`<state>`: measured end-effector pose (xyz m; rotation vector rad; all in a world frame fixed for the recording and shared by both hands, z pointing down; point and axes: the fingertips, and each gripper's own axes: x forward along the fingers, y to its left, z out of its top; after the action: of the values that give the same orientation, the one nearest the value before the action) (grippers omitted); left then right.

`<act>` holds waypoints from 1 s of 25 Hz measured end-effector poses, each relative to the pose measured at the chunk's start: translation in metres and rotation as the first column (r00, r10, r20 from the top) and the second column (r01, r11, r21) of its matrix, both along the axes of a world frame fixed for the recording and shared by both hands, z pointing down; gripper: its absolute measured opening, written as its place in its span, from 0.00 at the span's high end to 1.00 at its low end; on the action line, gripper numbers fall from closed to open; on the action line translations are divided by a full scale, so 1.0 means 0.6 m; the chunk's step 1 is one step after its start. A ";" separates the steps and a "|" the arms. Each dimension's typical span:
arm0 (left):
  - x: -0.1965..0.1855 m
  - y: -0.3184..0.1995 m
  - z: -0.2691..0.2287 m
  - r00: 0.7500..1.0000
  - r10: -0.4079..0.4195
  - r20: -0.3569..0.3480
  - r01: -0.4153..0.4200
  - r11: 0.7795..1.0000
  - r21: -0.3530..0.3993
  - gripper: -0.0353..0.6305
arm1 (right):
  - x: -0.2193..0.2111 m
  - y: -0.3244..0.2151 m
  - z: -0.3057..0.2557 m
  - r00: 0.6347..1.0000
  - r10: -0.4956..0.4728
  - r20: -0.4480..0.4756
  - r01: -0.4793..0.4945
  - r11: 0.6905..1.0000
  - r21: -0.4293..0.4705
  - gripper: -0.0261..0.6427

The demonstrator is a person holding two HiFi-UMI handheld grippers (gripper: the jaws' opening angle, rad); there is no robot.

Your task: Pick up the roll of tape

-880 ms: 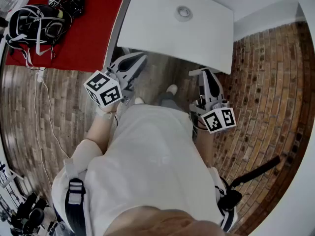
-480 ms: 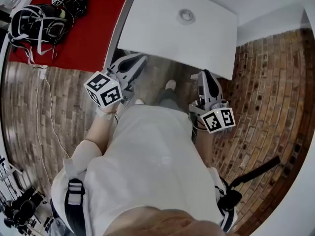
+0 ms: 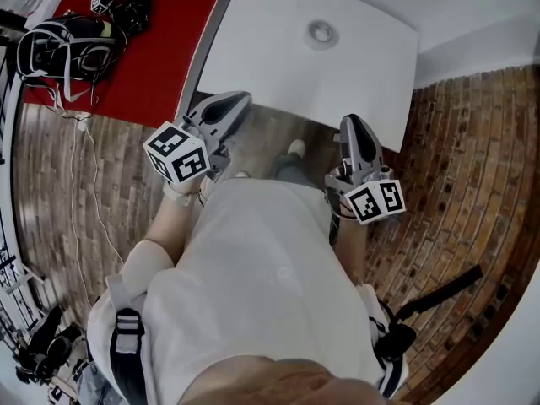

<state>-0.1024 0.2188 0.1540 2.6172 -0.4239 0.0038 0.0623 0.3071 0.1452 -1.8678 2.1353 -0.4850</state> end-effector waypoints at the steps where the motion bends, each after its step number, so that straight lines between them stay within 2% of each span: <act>1: 0.010 -0.008 0.001 1.000 -0.005 0.005 0.005 1.000 -0.002 0.94 | 0.011 -0.009 0.001 1.000 -0.004 0.001 0.004 1.000 -0.001 0.88; 14: 0.133 -0.084 -0.005 0.994 -0.096 0.046 0.096 0.995 -0.004 0.94 | 0.159 -0.119 0.004 0.995 -0.097 0.013 0.097 0.995 -0.008 0.88; 25: 0.232 -0.114 0.003 0.981 -0.185 0.050 0.185 0.983 -0.002 0.94 | 0.272 -0.186 0.007 0.983 -0.185 -0.011 0.185 0.983 0.000 0.88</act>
<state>0.0369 0.1504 0.1558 2.5656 -0.6823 0.0087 0.2252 0.1958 0.1497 -1.6821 2.3283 -0.5130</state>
